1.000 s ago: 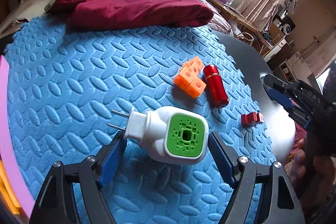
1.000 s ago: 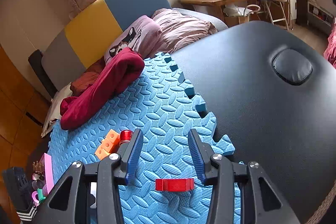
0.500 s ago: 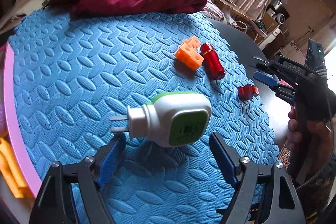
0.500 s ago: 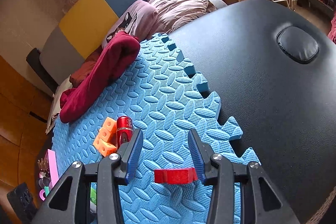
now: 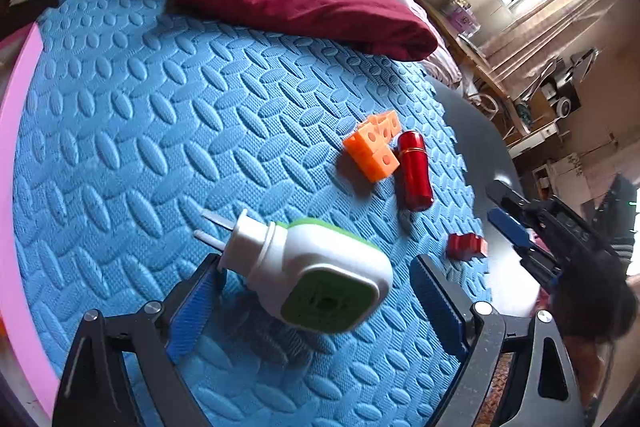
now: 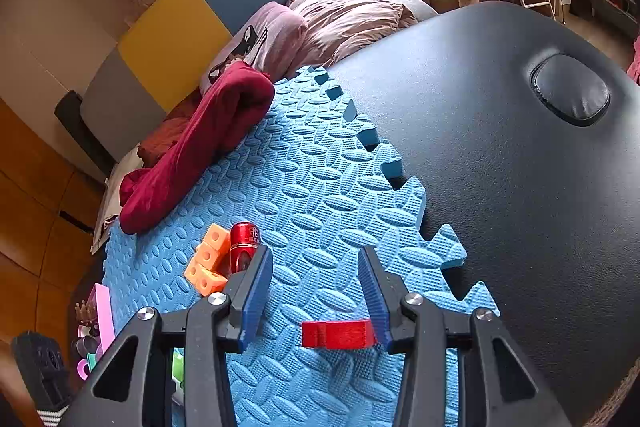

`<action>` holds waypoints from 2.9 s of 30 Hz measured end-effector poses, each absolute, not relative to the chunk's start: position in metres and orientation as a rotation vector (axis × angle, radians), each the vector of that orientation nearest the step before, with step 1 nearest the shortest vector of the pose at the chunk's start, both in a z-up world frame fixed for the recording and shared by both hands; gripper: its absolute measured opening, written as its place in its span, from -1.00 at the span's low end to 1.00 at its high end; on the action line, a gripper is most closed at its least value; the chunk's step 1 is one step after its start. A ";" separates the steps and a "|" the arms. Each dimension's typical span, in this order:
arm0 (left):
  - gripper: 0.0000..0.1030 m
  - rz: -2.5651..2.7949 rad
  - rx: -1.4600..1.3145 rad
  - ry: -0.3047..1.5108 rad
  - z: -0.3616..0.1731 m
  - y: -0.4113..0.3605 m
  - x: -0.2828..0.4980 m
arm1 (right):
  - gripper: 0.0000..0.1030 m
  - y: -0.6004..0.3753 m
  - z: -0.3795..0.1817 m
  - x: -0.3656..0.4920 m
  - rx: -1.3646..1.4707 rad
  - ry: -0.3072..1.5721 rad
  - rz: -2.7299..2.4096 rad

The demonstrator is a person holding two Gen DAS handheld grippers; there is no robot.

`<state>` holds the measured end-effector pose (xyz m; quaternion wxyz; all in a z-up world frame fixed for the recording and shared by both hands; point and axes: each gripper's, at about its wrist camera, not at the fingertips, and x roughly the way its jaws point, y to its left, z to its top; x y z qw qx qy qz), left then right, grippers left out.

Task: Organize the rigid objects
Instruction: 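Grasp the white-and-green plug with the left gripper while the right gripper grasps the red block, then lower the white-and-green plug into the white tray and open the left gripper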

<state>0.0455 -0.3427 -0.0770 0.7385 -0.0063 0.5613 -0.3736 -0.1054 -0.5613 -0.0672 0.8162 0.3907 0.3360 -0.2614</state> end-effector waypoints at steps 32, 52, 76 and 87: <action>0.25 -0.932 0.235 0.993 -0.051 -0.308 0.000 | -0.14 -0.561 -0.078 -0.108 0.855 0.761 -0.549; 0.25 -0.940 0.170 0.933 -0.024 -0.267 -0.012 | -0.71 -0.515 -0.091 -0.083 0.532 0.992 -0.594; 0.26 -0.747 0.027 0.871 0.002 -0.143 0.009 | -0.72 -0.494 -0.092 -0.071 0.328 1.024 -0.595; 0.26 -0.532 -0.042 0.972 -0.041 -0.067 0.046 | -0.72 -0.490 -0.091 -0.070 0.286 1.024 -0.590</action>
